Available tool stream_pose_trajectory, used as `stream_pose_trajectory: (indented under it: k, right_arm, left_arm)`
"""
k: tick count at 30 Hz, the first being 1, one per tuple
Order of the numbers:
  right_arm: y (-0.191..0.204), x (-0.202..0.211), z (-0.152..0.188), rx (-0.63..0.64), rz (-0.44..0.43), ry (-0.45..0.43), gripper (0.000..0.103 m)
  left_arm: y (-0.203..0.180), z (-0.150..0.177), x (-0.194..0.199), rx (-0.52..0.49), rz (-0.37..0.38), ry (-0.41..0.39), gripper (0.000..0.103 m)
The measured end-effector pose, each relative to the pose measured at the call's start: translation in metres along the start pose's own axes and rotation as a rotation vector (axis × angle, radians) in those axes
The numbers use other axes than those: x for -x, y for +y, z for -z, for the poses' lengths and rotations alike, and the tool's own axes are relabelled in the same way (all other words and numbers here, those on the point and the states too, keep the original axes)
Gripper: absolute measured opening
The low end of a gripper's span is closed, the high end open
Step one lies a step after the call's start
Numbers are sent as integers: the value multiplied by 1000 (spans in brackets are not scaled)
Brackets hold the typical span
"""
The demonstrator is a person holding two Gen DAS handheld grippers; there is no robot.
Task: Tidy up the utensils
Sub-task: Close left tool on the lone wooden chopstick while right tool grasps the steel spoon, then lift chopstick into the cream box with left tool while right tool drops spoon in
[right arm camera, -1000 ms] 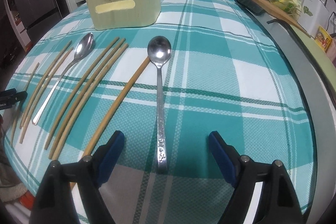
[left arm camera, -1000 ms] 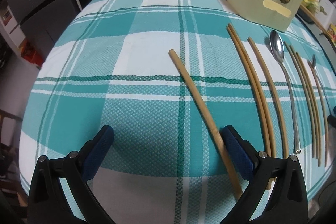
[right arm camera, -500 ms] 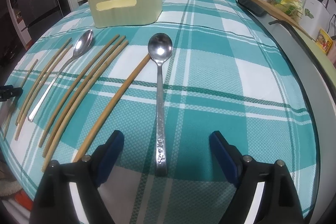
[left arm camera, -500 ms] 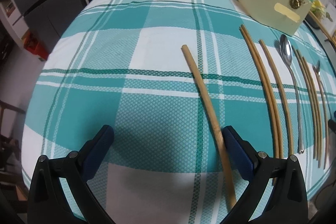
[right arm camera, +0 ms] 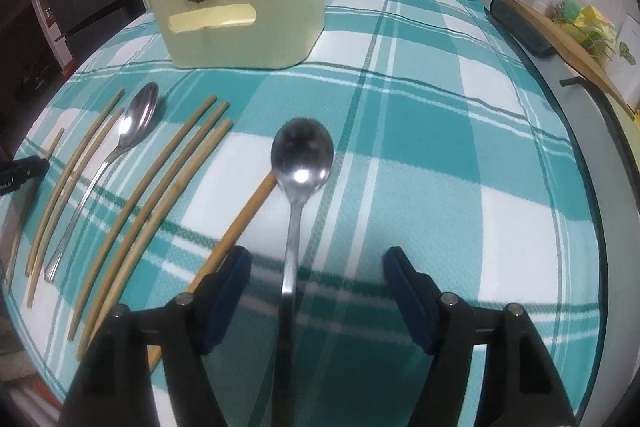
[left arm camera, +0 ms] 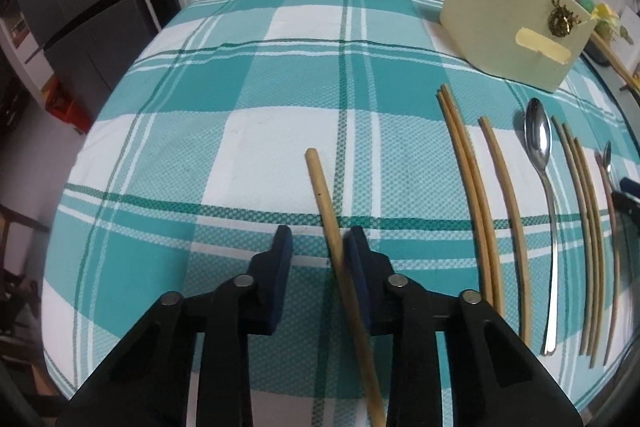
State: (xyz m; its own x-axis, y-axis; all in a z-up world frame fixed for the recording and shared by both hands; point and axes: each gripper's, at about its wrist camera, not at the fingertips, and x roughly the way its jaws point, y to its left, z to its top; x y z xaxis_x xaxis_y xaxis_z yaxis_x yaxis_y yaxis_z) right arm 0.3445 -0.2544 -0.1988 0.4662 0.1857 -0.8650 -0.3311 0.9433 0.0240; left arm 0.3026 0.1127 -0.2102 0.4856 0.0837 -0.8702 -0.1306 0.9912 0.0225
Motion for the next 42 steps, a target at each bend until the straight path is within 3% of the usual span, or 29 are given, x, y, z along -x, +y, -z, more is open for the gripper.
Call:
stream_pose_trajectory:
  k: [2,6,8,10,15,29,42]
  right_arm:
    - [0,-8,-13,-3,-4,-20,70]
    - [3,-18,-28,-13,-18,-64,65]
    - [4,-22,-32,-9,-13,-80,47]
    - [2,-21,-34,-9,-8,-94,36]
    - [-4,-11,-31,-40,-46,-122,36]
    - [28,112,-13,-8,-77,-364,36]
    - [49,161,-18,31,-74,-467,36]
  left_arm:
    - [-3,-4,-2,-5,-2,0,9]
    - [-6,-8,-5,-13,-21,-23,7]
    - [-8,-10,-7,-25,-27,-38,6]
    - [-9,-11,-8,-31,-27,-50,5]
    - [1,-12,1,27,53,-75,5]
    - [10,-16,113,72,193,-339,5]
    - [27,-18,158,119,286,-435,5]
